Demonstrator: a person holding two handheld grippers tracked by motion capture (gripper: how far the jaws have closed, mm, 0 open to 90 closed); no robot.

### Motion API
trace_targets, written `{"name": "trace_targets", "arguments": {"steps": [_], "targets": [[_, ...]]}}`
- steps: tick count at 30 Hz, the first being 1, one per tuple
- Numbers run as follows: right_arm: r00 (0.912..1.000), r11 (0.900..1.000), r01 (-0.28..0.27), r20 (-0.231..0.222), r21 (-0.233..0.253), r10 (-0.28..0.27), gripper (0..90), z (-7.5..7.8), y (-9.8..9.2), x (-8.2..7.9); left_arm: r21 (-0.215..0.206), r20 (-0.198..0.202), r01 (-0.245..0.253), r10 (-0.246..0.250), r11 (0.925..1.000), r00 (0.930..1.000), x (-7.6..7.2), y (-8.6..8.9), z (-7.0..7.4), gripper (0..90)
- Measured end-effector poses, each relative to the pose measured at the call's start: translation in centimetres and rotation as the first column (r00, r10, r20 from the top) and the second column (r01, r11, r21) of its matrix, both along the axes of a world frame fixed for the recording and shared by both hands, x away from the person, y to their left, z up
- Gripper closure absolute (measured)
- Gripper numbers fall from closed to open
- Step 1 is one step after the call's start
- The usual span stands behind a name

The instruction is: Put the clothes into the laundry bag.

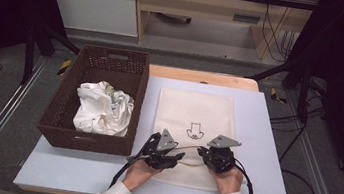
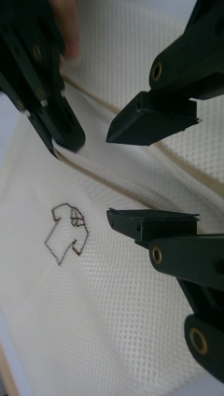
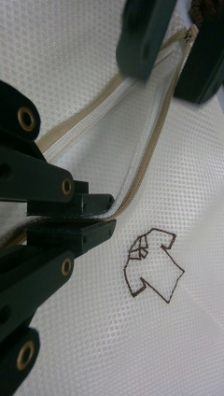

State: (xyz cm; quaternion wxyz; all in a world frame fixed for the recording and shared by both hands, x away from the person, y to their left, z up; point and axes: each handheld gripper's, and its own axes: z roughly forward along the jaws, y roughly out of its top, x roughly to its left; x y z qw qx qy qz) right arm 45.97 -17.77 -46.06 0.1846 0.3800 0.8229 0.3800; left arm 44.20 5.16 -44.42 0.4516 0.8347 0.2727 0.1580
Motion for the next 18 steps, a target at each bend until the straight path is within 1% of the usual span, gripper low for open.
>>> {"name": "trace_targets", "arguments": {"steps": [1,2,3,4,5,6,7,8,9,10,11,13,15,16,17,18], "targets": [[0.9999,1.0,0.009,-0.008,0.014,-0.009,86.6,0.1,0.0,0.0,-0.018,0.006,-0.001,0.001,0.9998,1.0,-0.5,0.3,0.3,55.4],[0.9998,0.999,0.022,-0.003,0.036,-0.022,86.6,0.2,-0.1,0.1,-0.044,0.004,0.006,-0.006,0.999,1.0,-1.2,0.8,0.8,61.5],[0.9998,0.999,0.022,-0.003,0.036,-0.022,86.6,0.2,-0.1,0.1,-0.057,0.0,0.01,-0.01,0.9984,1.0,-1.6,1.1,0.9,61.5],[0.9997,0.999,0.023,-0.001,0.042,-0.023,86.6,0.2,-0.1,0.1,-0.066,-0.009,0.018,-0.019,0.9976,0.9998,-2.1,1.5,1.0,64.5],[0.9995,0.998,0.031,0.004,0.054,-0.031,86.6,0.3,-0.2,0.0,-0.065,-0.022,0.022,-0.023,0.9976,0.9995,-2.5,1.8,0.8,71.7],[0.9993,0.997,0.034,0.014,0.063,-0.035,86.6,0.5,-0.2,0.0,-0.059,-0.032,0.022,-0.024,0.998,0.9992,-2.7,1.9,0.6,75.5],[0.9987,0.996,0.043,0.023,0.08,-0.045,86.7,0.7,-0.3,0.0,-0.038,-0.062,0.029,-0.031,0.9989,0.9976,-3.1,2.2,-0.2,80.5],[0.9983,0.995,0.046,0.032,0.089,-0.049,86.7,0.9,-0.4,-0.1,-0.032,-0.076,0.041,-0.043,0.9987,0.9961,-3.2,2.3,-0.7,82.2],[0.9983,0.995,0.046,0.032,0.089,-0.049,86.7,0.9,-0.4,-0.1,-0.032,-0.076,0.041,-0.043,0.9987,0.9961,-3.2,2.3,-0.7,84.8],[0.9982,0.995,0.037,0.044,0.091,-0.041,86.6,1.1,-0.5,0.0,0.0,-0.078,0.039,-0.039,0.9992,0.9962,-3.3,2.3,-1.3,84.8],[0.9982,0.994,0.04,0.039,0.106,-0.045,86.6,1.3,-0.5,-0.1,0.012,-0.079,0.034,-0.033,0.9993,0.9963,-3.3,2.3,-1.6,85.7],[0.9979,0.993,0.029,0.055,0.116,-0.036,86.6,1.6,-0.6,0.0,0.012,-0.102,0.028,-0.027,0.9995,0.9944,-3.3,2.6,-2.3,87.8],[0.9965,0.99,0.03,0.073,0.141,-0.04,86.6,2.0,-0.7,0.2,0.022,-0.108,0.022,-0.019,0.9995,0.994,-3.2,2.7,-2.8,88.8],[0.9959,0.989,0.029,0.081,0.143,-0.041,86.6,2.2,-0.7,0.1,0.039,-0.116,0.016,-0.011,0.9991,0.9932,-3.1,2.7,-3.2,88.8],[0.9959,0.989,0.029,0.081,0.143,-0.041,86.6,2.2,-0.7,0.1,0.039,-0.116,0.016,-0.011,0.9991,0.9932,-3.1,2.7,-3.2,88.9],[0.9926,0.987,0.031,0.111,0.159,-0.049,86.5,2.8,-0.8,0.0,0.05,-0.118,0.008,-0.002,0.9987,0.993,-3.1,2.7,-3.5,88.9]]}}
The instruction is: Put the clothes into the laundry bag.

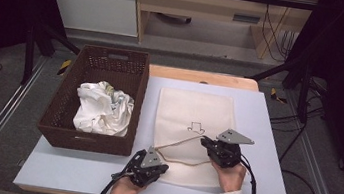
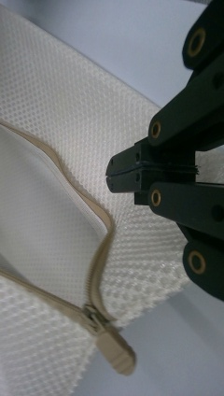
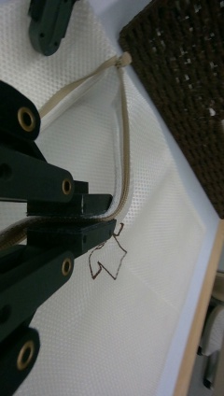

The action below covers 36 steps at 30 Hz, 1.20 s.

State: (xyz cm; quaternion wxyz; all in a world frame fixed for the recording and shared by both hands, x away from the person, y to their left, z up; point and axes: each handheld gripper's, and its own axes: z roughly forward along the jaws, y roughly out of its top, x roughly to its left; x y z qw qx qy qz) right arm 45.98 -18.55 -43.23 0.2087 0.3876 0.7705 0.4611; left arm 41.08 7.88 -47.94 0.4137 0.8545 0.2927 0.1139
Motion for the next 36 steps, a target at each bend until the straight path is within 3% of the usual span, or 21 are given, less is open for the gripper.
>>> {"name": "trace_targets", "arguments": {"steps": [9,13,18,21,24,25,26,27,30,31,33,34,36], "targets": [[0.9963,0.999,0.016,0.084,0.039,-0.02,86.7,1.2,0.1,-0.3,0.03,0.007,-0.013,0.013,0.9995,0.9999,-0.1,-0.1,-0.4,88.9],[0.9897,0.998,0.029,0.139,0.05,-0.035,86.7,2.2,0.5,-0.5,0.035,0.018,-0.018,0.018,0.9992,0.9997,-0.2,-0.1,-0.4,88.9],[0.9869,0.999,0.033,0.156,0.042,-0.039,86.7,2.4,0.7,-0.6,0.038,0.028,-0.015,0.014,0.9992,0.9995,-0.4,-0.1,-0.1,88.9],[0.9887,0.998,0.03,0.145,0.053,-0.037,86.7,2.1,0.5,-0.7,0.01,0.036,-0.019,0.019,0.9998,0.9992,-0.6,0.4,0.5,86.4],[0.9904,0.998,0.032,0.133,0.048,-0.038,86.7,1.9,0.2,-0.6,-0.027,0.061,-0.026,0.028,0.9993,0.9978,-1.0,1.1,1.8,74.5],[0.9904,0.998,0.032,0.133,0.048,-0.038,86.7,1.9,0.2,-0.6,-0.05,0.068,-0.024,0.027,0.9985,0.9973,-1.1,1.4,2.2,74.5],[0.9904,0.998,0.032,0.132,0.052,-0.039,86.7,1.7,0.0,-0.7,-0.072,0.078,-0.026,0.031,0.997,0.9964,-1.2,1.7,2.8,65.2],[0.9904,0.998,0.032,0.132,0.052,-0.039,86.7,1.7,0.0,-0.7,-0.081,0.086,-0.029,0.035,0.9963,0.9957,-1.2,1.9,3.2,65.2],[0.991,0.998,0.036,0.127,0.058,-0.044,86.6,1.5,-0.3,-1.1,-0.109,0.133,-0.059,0.073,0.9923,0.9885,-1.4,2.7,5.2,48.7],[0.9914,0.997,0.035,0.124,0.062,-0.042,86.6,1.5,-0.4,-1.1,-0.109,0.133,-0.059,0.073,0.9923,0.9885,-1.4,2.7,5.2,46.2],[0.9917,0.997,0.036,0.121,0.066,-0.044,86.6,1.5,-0.5,-1.2,-0.145,0.149,-0.076,0.098,0.9865,0.984,-1.4,3.5,6.2,43.8],[0.9915,0.997,0.03,0.124,0.065,-0.038,86.5,1.5,-0.5,-1.3,-0.177,0.149,-0.093,0.12,0.9797,0.9815,-1.2,4.4,7.3,40.3],[0.9912,0.997,0.03,0.126,0.064,-0.038,86.5,1.5,-0.5,-1.4,-0.185,0.15,-0.103,0.131,0.9774,0.98,-1.1,4.8,7.9,39.0]]}}
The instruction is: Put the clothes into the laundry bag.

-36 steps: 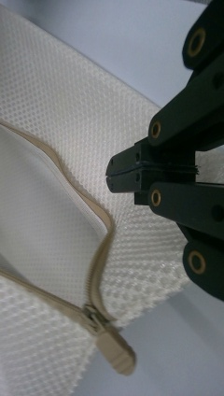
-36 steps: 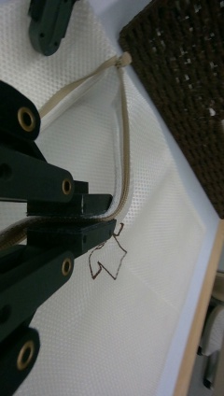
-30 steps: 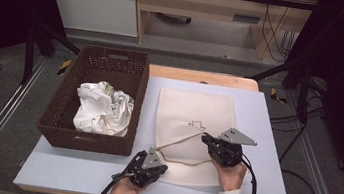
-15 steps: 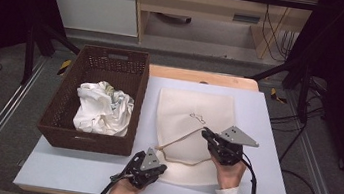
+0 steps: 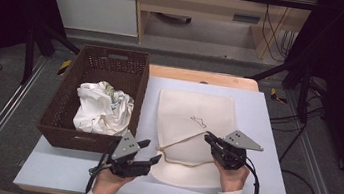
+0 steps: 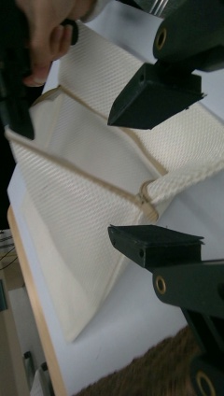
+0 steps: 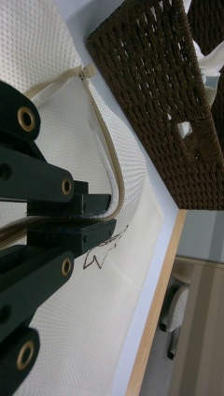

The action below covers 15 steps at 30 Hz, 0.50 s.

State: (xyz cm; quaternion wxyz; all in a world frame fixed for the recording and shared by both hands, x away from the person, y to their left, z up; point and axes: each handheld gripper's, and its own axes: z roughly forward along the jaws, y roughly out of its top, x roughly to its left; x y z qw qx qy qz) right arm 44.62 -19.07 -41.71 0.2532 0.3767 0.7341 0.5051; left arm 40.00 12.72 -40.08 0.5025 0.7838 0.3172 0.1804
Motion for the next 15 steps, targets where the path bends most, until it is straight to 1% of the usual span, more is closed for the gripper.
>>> {"name": "trace_targets", "arguments": {"steps": [2,3,4,5,6,7,9,10,11,12,13,14,15], "targets": [[1.0,1.0,0.003,0.004,-0.004,-0.003,86.5,0.2,-0.1,-0.1,-0.011,0.014,-0.028,0.028,0.9996,0.9995,0.4,1.1,1.4,34.7],[1.0,1.0,0.003,0.004,-0.004,-0.003,86.5,0.2,-0.1,-0.1,-0.013,0.021,-0.042,0.042,0.9991,0.9989,0.5,1.5,1.8,34.7],[1.0,1.0,0.005,0.004,0.0,-0.005,86.5,0.2,-0.3,-0.1,-0.037,0.029,-0.068,0.069,0.997,0.9972,0.9,2.7,2.9,33.1],[1.0,1.0,0.005,0.004,0.0,-0.005,86.5,0.2,-0.3,-0.1,-0.037,0.029,-0.068,0.069,0.997,0.9972,0.9,2.7,2.9,32.7],[1.0,1.0,0.006,0.0,-0.003,-0.006,86.5,0.2,-0.3,-0.1,-0.04,0.046,-0.096,0.098,0.9946,0.9941,1.5,3.8,3.8,32.4],[1.0,1.0,0.006,0.0,-0.003,-0.006,86.5,0.2,-0.3,-0.1,-0.04,0.046,-0.096,0.098,0.9946,0.9941,1.5,3.8,3.8,31.6],[1.0,1.0,0.004,-0.001,-0.004,-0.004,86.5,0.2,-0.3,0.0,-0.007,0.065,-0.136,0.136,0.9907,0.9886,2.3,4.7,4.7,30.2],[1.0,1.0,0.005,-0.006,-0.004,-0.005,86.5,0.2,-0.3,0.0,0.019,0.076,-0.172,0.171,0.9848,0.9824,2.8,5.2,5.2,29.8],[1.0,1.0,0.004,-0.006,-0.007,-0.004,86.6,0.1,-0.2,0.0,0.027,0.09,-0.192,0.189,0.981,0.9779,3.1,5.6,5.6,28.7],[1.0,1.0,0.004,-0.008,-0.011,-0.005,86.5,0.1,-0.2,0.0,0.032,0.103,-0.204,0.2,0.9784,0.9744,3.9,6.4,6.2,27.5],[1.0,1.0,0.004,-0.008,-0.011,-0.005,86.5,0.1,-0.2,0.0,0.032,0.103,-0.204,0.2,0.9784,0.9744,3.9,6.4,6.2,26.8],[1.0,1.0,0.002,-0.007,-0.013,-0.002,86.6,0.0,-0.2,0.0,0.035,0.116,-0.23,0.225,0.9725,0.9674,4.6,7.0,6.6,26.8],[0.9999,1.0,0.003,-0.012,-0.012,-0.003,86.5,0.0,-0.1,0.0,0.035,0.12,-0.247,0.241,0.9685,0.9631,5.0,7.4,6.8,25.5]]}}
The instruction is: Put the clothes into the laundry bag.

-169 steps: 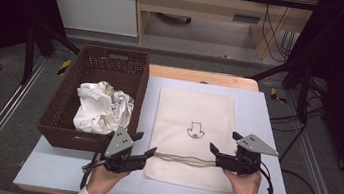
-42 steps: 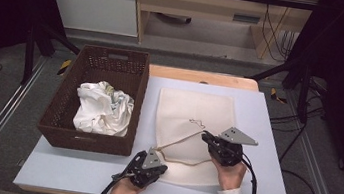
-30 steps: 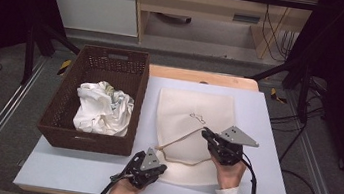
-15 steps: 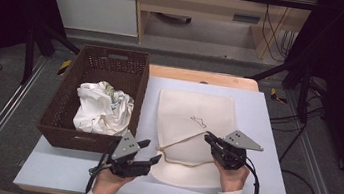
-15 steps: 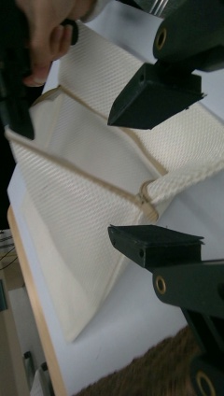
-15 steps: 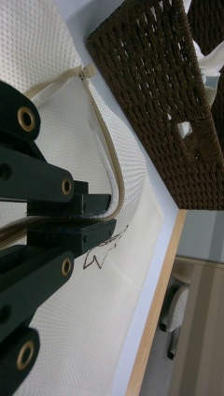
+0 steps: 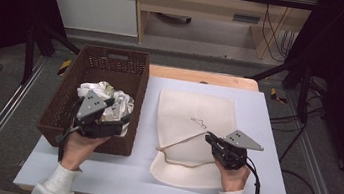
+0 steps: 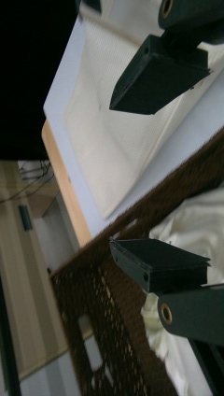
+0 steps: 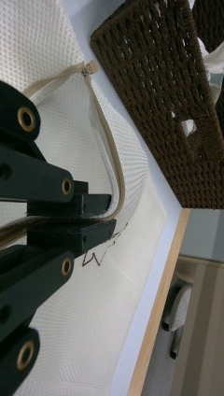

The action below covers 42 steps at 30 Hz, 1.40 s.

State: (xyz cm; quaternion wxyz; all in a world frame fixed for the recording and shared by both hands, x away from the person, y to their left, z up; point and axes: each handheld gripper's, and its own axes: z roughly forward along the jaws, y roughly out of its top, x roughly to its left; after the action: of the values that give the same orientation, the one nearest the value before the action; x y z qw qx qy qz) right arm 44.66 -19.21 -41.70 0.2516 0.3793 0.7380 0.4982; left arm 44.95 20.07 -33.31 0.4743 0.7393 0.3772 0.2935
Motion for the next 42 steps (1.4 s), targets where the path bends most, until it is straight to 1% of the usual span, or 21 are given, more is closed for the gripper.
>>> {"name": "trace_targets", "arguments": {"steps": [3,4,5,9,11,12,15,17,19,20,21,24,26,29,30,32,36,38,39,40,42], "targets": [[1.0,1.0,-0.002,-0.001,-0.005,0.002,86.5,-0.1,0.0,0.1,0.01,-0.022,-0.067,0.067,0.9977,0.9975,2.3,1.4,0.2,22.4],[1.0,1.0,-0.002,-0.002,-0.004,0.002,86.5,-0.1,0.0,0.1,0.01,-0.022,-0.067,0.067,0.9977,0.9975,2.3,1.4,0.2,21.7],[1.0,1.0,-0.002,-0.005,-0.002,0.002,86.5,-0.1,0.0,0.1,0.035,-0.03,-0.093,0.095,0.995,0.9951,3.4,2.0,0.1,21.0],[0.9999,1.0,-0.005,-0.01,-0.009,0.005,86.5,-0.2,0.1,0.2,0.062,-0.051,-0.122,0.125,0.9906,0.9908,5.0,2.7,-0.5,18.4],[0.9999,1.0,-0.006,-0.013,-0.009,0.006,86.5,-0.2,0.1,0.2,0.11,-0.054,-0.144,0.15,0.9835,0.9872,6.2,3.1,-1.1,15.3],[0.9999,1.0,-0.007,-0.012,-0.009,0.007,86.6,-0.2,0.1,0.3,0.11,-0.054,-0.144,0.15,0.9835,0.9872,6.2,3.1,-1.1,14.5],[0.9999,1.0,-0.005,-0.015,-0.01,0.005,86.5,-0.2,0.1,0.3,0.121,-0.092,-0.157,0.169,0.9802,0.9813,7.4,3.7,-1.9,12.9],[0.9998,1.0,-0.004,-0.019,-0.009,0.004,86.5,-0.3,0.0,0.3,0.146,-0.132,-0.169,0.188,0.9748,0.9731,8.2,4.0,-2.6,11.3],[0.9998,1.0,-0.005,-0.02,-0.008,0.005,86.5,-0.3,0.0,0.3,0.163,-0.172,-0.17,0.197,0.9719,0.9651,8.7,4.1,-3.4,9.1],[0.9998,1.0,-0.005,-0.02,-0.008,0.005,86.5,-0.3,0.0,0.3,0.163,-0.172,-0.17,0.197,0.9719,0.9651,8.7,4.1,-3.4,8.5],[0.9998,1.0,-0.006,-0.021,-0.01,0.005,86.5,-0.3,0.1,0.3,0.178,-0.214,-0.166,0.203,0.97,0.9556,9.1,4.1,-3.9,7.7],[0.9997,1.0,-0.007,-0.025,-0.012,0.006,86.5,-0.4,0.1,0.4,0.179,-0.235,-0.161,0.201,0.9706,0.951,9.4,4.0,-4.0,5.4],[0.9997,1.0,-0.008,-0.025,-0.011,0.008,86.4,-0.4,0.1,0.4,0.205,-0.238,-0.154,0.202,0.9665,0.95,9.6,3.7,-4.2,5.5],[0.9996,1.0,-0.007,-0.029,-0.011,0.007,86.4,-0.4,0.0,0.4,0.278,-0.253,-0.138,0.211,0.9507,0.9442,10.3,3.0,-5.2,4.7],[0.9996,1.0,-0.007,-0.028,-0.011,0.007,86.4,-0.4,0.0,0.4,0.278,-0.253,-0.138,0.211,0.9507,0.9442,10.3,3.0,-5.2,4.6],[0.9996,1.0,-0.01,-0.026,-0.013,0.01,86.4,-0.4,0.0,0.5,0.321,-0.27,-0.129,0.222,0.9382,0.937,10.6,2.7,-5.9,4.5],[0.9994,1.0,-0.011,-0.033,-0.008,0.011,86.3,-0.5,0.1,0.5,0.362,-0.286,-0.118,0.231,0.9246,0.9301,10.9,2.5,-6.6,3.5],[0.9994,1.0,-0.015,-0.032,-0.012,0.015,86.3,-0.6,0.2,0.6,0.374,-0.323,-0.112,0.242,0.9206,0.915,11.3,2.4,-7.2,2.9],[0.9991,1.0,-0.015,-0.039,-0.014,0.014,86.3,-0.7,0.2,0.6,0.388,-0.331,-0.105,0.245,0.9157,0.9113,11.4,2.3,-7.5,3.1],[0.9991,1.0,-0.015,-0.039,-0.014,0.014,86.3,-0.7,0.2,0.6,0.388,-0.331,-0.105,0.245,0.9157,0.9113,11.4,2.3,-7.5,3.6],[0.9991,1.0,-0.017,-0.038,-0.016,0.016,86.3,-0.7,0.2,0.6,0.392,-0.353,-0.094,0.244,0.9152,0.903,11.7,2.3,-7.9,3.6]]}}
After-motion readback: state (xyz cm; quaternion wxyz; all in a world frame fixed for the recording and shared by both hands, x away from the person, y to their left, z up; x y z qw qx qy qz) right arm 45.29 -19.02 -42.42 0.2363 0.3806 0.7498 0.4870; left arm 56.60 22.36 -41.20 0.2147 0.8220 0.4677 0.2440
